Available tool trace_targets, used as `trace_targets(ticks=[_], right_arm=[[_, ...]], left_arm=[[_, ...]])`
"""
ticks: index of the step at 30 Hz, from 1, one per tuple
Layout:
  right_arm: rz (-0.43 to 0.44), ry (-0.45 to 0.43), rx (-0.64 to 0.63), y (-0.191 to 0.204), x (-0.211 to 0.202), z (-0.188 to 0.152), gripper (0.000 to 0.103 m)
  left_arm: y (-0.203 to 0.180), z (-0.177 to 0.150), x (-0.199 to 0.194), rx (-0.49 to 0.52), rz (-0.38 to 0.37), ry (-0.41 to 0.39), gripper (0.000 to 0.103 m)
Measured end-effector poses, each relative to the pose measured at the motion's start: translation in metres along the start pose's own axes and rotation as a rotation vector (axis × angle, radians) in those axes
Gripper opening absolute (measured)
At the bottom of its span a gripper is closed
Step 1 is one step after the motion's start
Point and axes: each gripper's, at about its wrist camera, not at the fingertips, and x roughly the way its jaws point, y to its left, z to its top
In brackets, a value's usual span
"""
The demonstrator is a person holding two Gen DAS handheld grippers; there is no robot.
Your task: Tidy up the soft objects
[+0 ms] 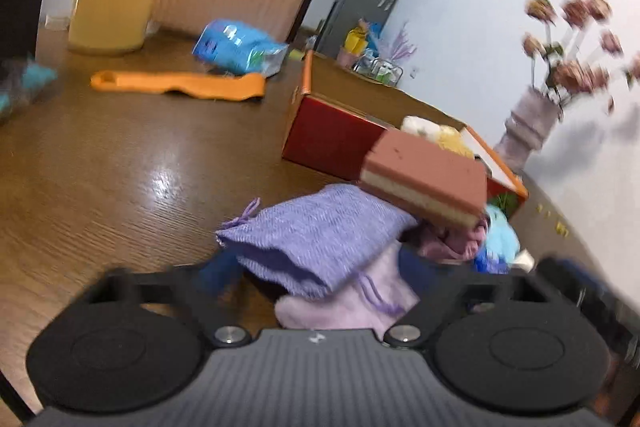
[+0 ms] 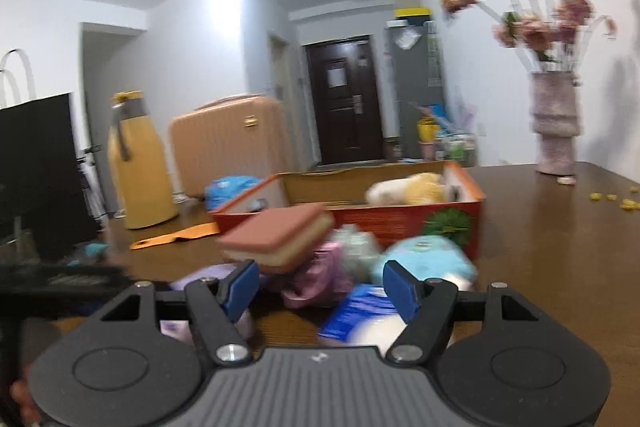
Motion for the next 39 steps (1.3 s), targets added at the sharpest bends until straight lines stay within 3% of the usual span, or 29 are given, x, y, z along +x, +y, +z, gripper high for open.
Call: trace_targets(ticks=[2,4,7,8,13,18,23,29,31,36,37,39], right_arm=[[0.041,0.017,-0.018,0.012,0.006,-0.003,0.068],[0.077,0.047,-0.03,0.021,0.013,-0.008,0.068],[0.1,0.097,-0.04,0.028,0.023,-0.019,0.068],[0.104,0.111,-0.043,0.029,0.026,-0.022,0.067],[0.097,0.098,-0.053,0.033,0.019,-0.019,0.066],[0.137,0.074,-0.055,0.035,-0.005,-0.022,0.066],[0.164,0.098,-0.064,0.044,-0.019,-0.035,0.066],[0.059,0.091,-0.011,0.032,-0.031,-0.034,0.066],[0.035,0.078,0.006,0.024,-0.036,-0.033,0.066],[0.036,0.07,0.003,0.02,-0.042,-0.033,0.066],[0.045,0.075,-0.002,0.021,-0.041,-0.034,0.066],[0.065,0.087,-0.014,0.028,-0.036,-0.035,0.067]], left_arm=[[0.011,0.007,0.009,-0.077,-0.05,0.038,0.026],[0.018,0.011,0.01,-0.138,-0.082,0.035,0.02],[0.01,0.021,-0.012,-0.109,-0.108,-0.083,0.013],[0.005,0.025,-0.022,-0.085,-0.122,-0.13,0.005],[-0.014,0.032,-0.067,-0.007,-0.178,-0.258,0.004],[-0.025,0.008,-0.11,0.054,-0.237,-0.311,0.004],[-0.01,-0.022,-0.118,0.037,-0.257,-0.223,0.004],[0.008,-0.055,-0.114,-0.01,-0.308,-0.09,0.004],[0.011,-0.065,-0.113,0.028,-0.279,-0.07,0.004],[0.026,-0.08,-0.108,0.073,-0.116,-0.062,0.009],[0.028,-0.081,-0.108,0.076,-0.095,-0.065,0.015],[0.032,-0.08,-0.107,0.053,-0.079,-0.071,0.04]])
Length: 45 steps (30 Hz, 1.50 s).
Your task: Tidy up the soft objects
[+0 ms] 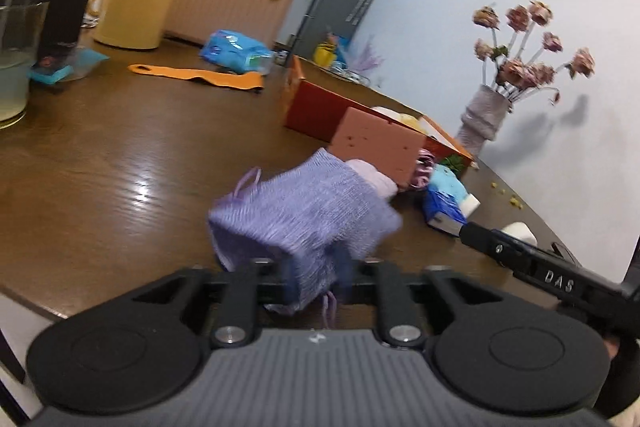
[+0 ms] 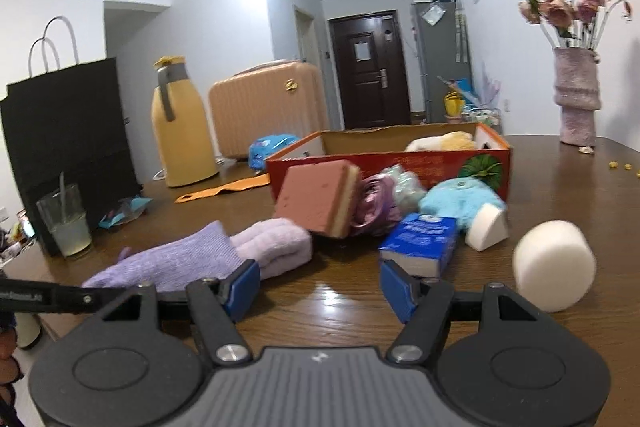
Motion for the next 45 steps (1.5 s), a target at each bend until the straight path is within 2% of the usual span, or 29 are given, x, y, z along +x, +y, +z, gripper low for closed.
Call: trace_targets(ticks=[1,7,9,11,13,17,19,21,24,27,30,33,35,37,39,41,42,43,45], right_arm=[[0.014,0.006,-0.011,0.005,0.004,0.0,0.067],[0.065,0.021,-0.073,0.027,0.033,0.008,0.07],[0.074,0.023,-0.083,0.03,0.041,0.014,0.071],[0.08,0.025,-0.095,0.034,0.048,0.018,0.071],[0.096,0.032,-0.102,0.037,0.053,0.021,0.071],[0.136,0.077,-0.123,0.049,0.067,0.018,0.07],[0.136,0.101,-0.139,0.056,0.073,0.014,0.057],[0.154,0.132,-0.148,0.06,0.078,0.01,0.024],[0.14,0.151,-0.19,0.068,0.079,0.005,0.007],[0.147,0.132,-0.185,0.068,0.068,0.007,0.002],[0.179,0.086,-0.18,0.063,0.045,0.014,0.002],[0.197,0.08,-0.17,0.057,0.025,0.017,0.002],[0.186,0.082,-0.159,0.052,0.016,0.016,0.004],[0.162,0.079,-0.134,0.045,0.012,0.014,0.011],[0.144,0.081,-0.117,0.04,0.014,0.013,0.015],[0.141,0.083,-0.1,0.038,0.018,0.012,0.022],[0.152,0.083,-0.096,0.039,0.022,0.013,0.03],[0.17,0.082,-0.091,0.041,0.026,0.014,0.033],[0.202,0.085,-0.092,0.047,0.035,0.017,0.039]], left_arm=[[0.001,0.0,0.001,-0.016,0.006,-0.005,0.056],[0.001,0.003,0.016,-0.013,0.055,-0.008,0.056],[0.003,0.003,0.018,-0.025,0.046,-0.004,0.048],[0.005,0.003,0.019,-0.022,0.033,-0.001,0.026],[0.009,0.004,0.021,-0.017,0.024,0.009,0.018],[0.014,0.004,0.022,-0.025,0.013,0.017,0.013],[0.015,0.003,0.023,-0.021,0.021,0.023,0.01],[0.015,0.003,0.023,-0.019,0.018,0.027,0.009],[0.015,0.001,0.022,-0.012,0.013,0.028,0.007],[0.008,0.002,0.012,0.019,-0.023,0.004,0.005],[-0.002,0.006,-0.003,0.04,-0.108,-0.019,0.005],[-0.011,0.006,-0.011,0.074,-0.164,-0.004,0.005],[-0.012,0.001,-0.012,0.1,-0.148,0.015,0.006],[-0.004,-0.002,-0.009,0.087,-0.09,0.037,0.008],[0.007,-0.004,-0.007,0.066,0.003,0.035,0.017],[0.013,-0.001,-0.009,0.045,0.063,0.008,0.041],[0.014,0.0,-0.01,0.027,0.082,-0.008,0.047],[0.015,0.002,-0.011,0.01,0.085,-0.021,0.053],[0.019,0.006,-0.013,-0.02,0.07,-0.035,0.056]])
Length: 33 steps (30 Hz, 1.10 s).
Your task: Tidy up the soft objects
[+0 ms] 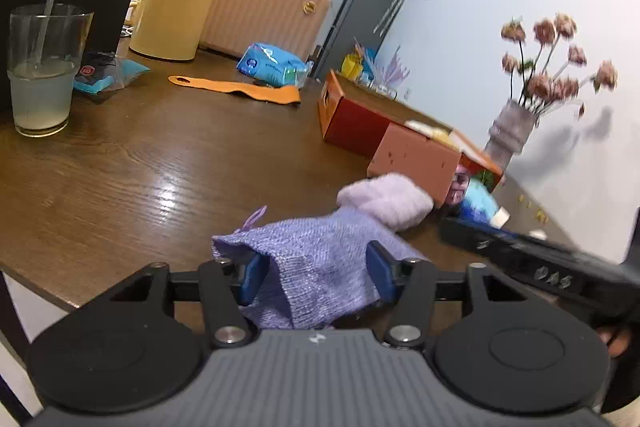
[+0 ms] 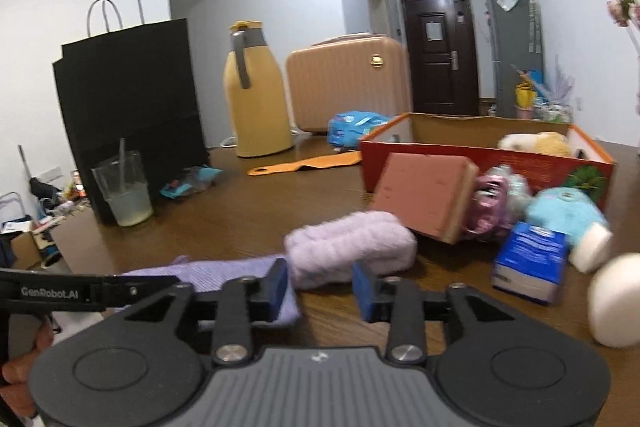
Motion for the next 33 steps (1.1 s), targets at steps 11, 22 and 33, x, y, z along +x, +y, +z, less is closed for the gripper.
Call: trace_targets(ticks=[11,22,33], right_arm=[[0.099,0.173,0.103,0.0,0.068,0.01,0.045],[0.077,0.137,0.101,0.035,0.06,0.0,0.047],[0.017,0.055,0.132,0.027,0.038,0.008,0.043]], left_arm=[[0.023,0.011,0.011,-0.111,0.014,0.052,0.051],[0.037,0.016,0.012,-0.094,0.003,0.061,0.023],[0.021,0.029,-0.022,0.047,0.019,-0.074,0.073]])
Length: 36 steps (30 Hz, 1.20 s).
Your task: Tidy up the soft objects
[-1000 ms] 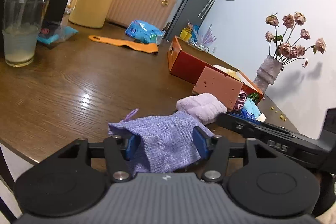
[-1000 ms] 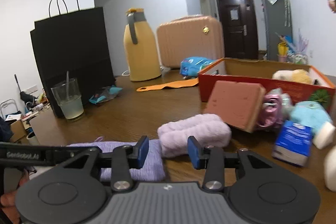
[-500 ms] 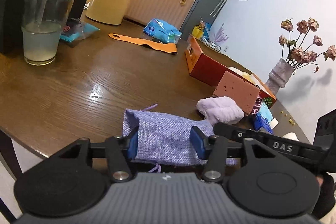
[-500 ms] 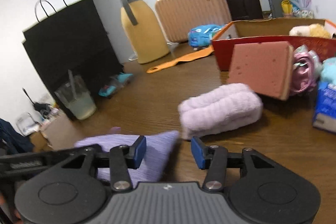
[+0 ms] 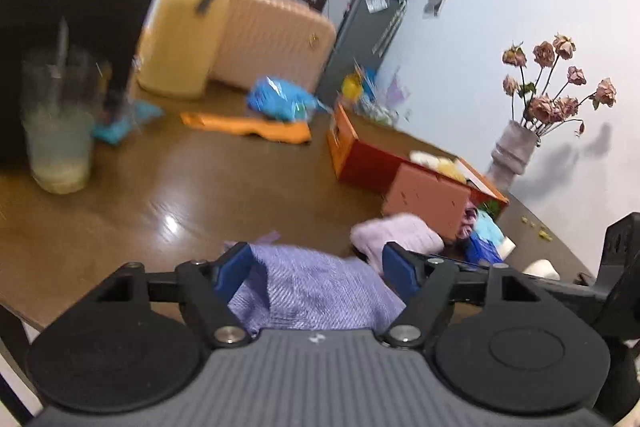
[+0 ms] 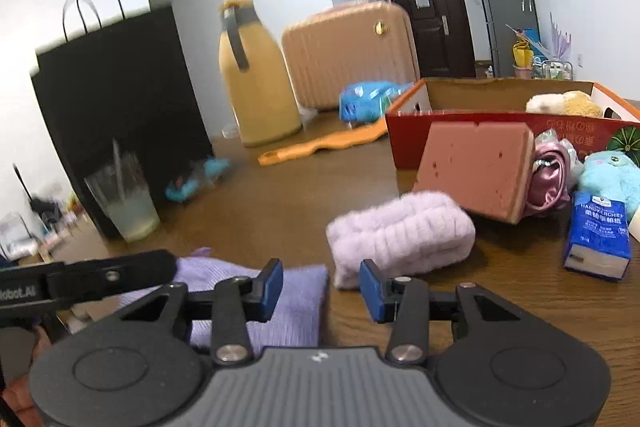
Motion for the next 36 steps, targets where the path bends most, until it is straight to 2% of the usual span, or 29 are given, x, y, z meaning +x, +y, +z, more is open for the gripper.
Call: trace_targets(ticks=[1,3,5,7,8,10,11,12,13,15,16,18,23,27,31,36], right_arm=[[0.022,-0.005,0.009,-0.001,-0.001,0.001,0.044],[0.045,0.009,-0.001,0.003,0.006,-0.001,0.054],[0.027,0.04,-0.012,0.007,0.017,-0.005,0.054],[0.025,0.051,-0.006,0.009,0.024,-0.009,0.053],[0.009,0.057,-0.005,0.009,0.026,-0.01,0.051],[0.019,0.075,0.02,0.006,0.029,-0.011,0.039],[0.05,0.094,0.054,0.002,0.031,-0.01,0.029],[0.079,0.107,0.086,-0.001,0.033,-0.009,0.024],[0.094,0.116,0.105,-0.002,0.034,-0.009,0.023],[0.106,0.121,0.126,-0.005,0.036,-0.011,0.012],[0.117,0.124,0.144,-0.006,0.037,-0.011,0.009],[0.102,0.112,0.131,-0.003,0.034,-0.011,0.004],[0.046,0.036,0.086,0.0,0.013,-0.002,0.003],[0.016,-0.008,0.108,-0.018,0.002,0.019,0.003],[-0.01,-0.079,0.129,-0.044,-0.01,0.058,0.003],[-0.038,-0.154,0.105,-0.084,-0.008,0.128,0.003]], left_arm=[[0.003,0.001,-0.001,-0.005,0.007,0.003,0.073],[0.012,0.0,0.01,-0.049,0.047,0.063,0.07],[0.022,-0.005,0.024,-0.102,0.083,0.13,0.048],[0.028,-0.01,0.031,-0.139,0.042,0.16,0.034],[0.029,-0.01,0.033,-0.152,0.022,0.17,0.021],[0.033,-0.009,0.037,-0.178,-0.021,0.192,0.009],[0.033,-0.009,0.039,-0.189,-0.031,0.201,0.008],[0.033,-0.008,0.041,-0.189,-0.032,0.207,0.008],[0.031,-0.008,0.043,-0.183,-0.031,0.21,0.007],[0.03,-0.006,0.045,-0.175,-0.036,0.217,0.005],[0.028,-0.006,0.046,-0.166,-0.035,0.22,0.005],[0.024,-0.005,0.047,-0.151,-0.047,0.225,0.004],[0.004,0.011,0.045,-0.095,-0.129,0.184,0.004],[-0.02,0.037,0.064,-0.05,-0.183,0.172,0.004],[-0.052,0.077,0.09,0.026,-0.251,0.14,0.004],[-0.101,0.148,0.132,0.132,-0.332,0.056,0.005]])
